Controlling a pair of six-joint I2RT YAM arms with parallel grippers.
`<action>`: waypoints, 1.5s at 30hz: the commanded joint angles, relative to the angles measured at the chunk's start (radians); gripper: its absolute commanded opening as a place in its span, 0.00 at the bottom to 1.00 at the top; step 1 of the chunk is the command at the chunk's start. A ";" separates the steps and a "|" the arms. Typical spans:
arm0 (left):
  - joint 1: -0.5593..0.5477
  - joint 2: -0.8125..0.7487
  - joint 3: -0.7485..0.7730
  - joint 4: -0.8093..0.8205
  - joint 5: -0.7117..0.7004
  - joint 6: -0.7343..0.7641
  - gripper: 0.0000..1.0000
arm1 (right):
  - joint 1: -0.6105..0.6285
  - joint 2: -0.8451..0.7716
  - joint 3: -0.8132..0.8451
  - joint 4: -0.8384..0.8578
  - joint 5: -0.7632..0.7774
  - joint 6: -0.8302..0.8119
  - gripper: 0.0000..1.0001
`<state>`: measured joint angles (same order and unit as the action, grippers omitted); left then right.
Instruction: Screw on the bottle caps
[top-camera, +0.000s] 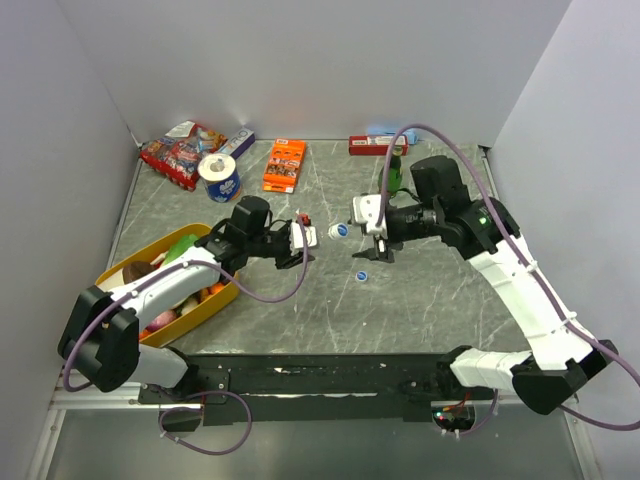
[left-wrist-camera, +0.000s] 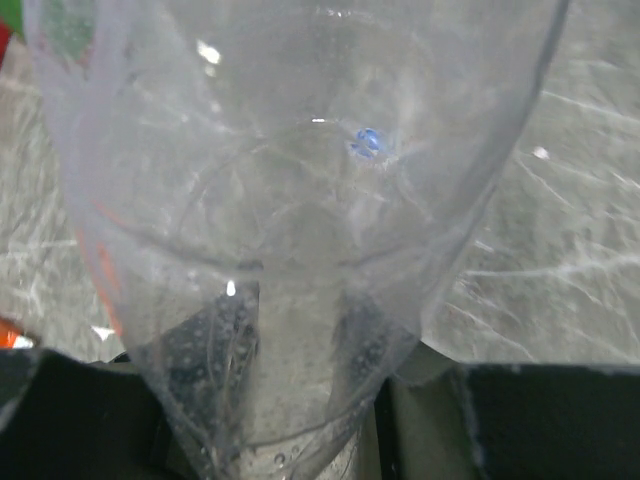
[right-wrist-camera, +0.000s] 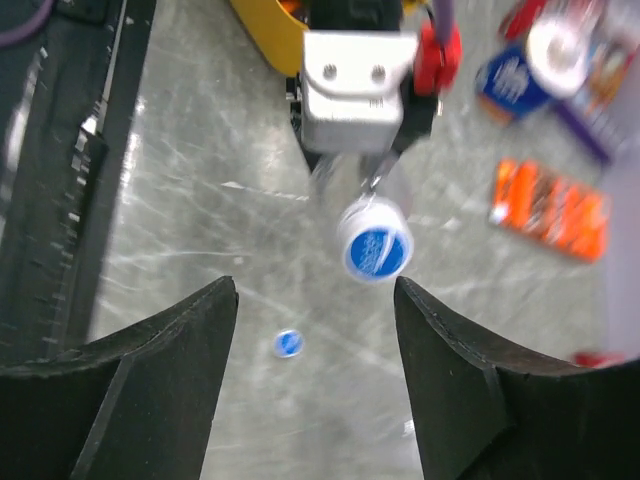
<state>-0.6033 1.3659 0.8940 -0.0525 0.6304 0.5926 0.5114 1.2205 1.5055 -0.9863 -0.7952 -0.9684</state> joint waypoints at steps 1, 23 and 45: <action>0.005 0.005 0.075 -0.164 0.141 0.136 0.01 | 0.045 0.000 0.022 0.041 0.008 -0.277 0.70; 0.004 -0.013 0.089 -0.119 0.140 0.145 0.01 | 0.139 0.024 -0.019 -0.003 0.053 -0.434 0.55; -0.108 -0.028 -0.013 0.411 -0.376 -0.092 0.01 | 0.133 0.279 0.207 0.064 0.175 0.251 0.00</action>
<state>-0.6304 1.3697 0.8948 -0.0444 0.5179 0.6167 0.6319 1.3693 1.5818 -0.9741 -0.6281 -1.1568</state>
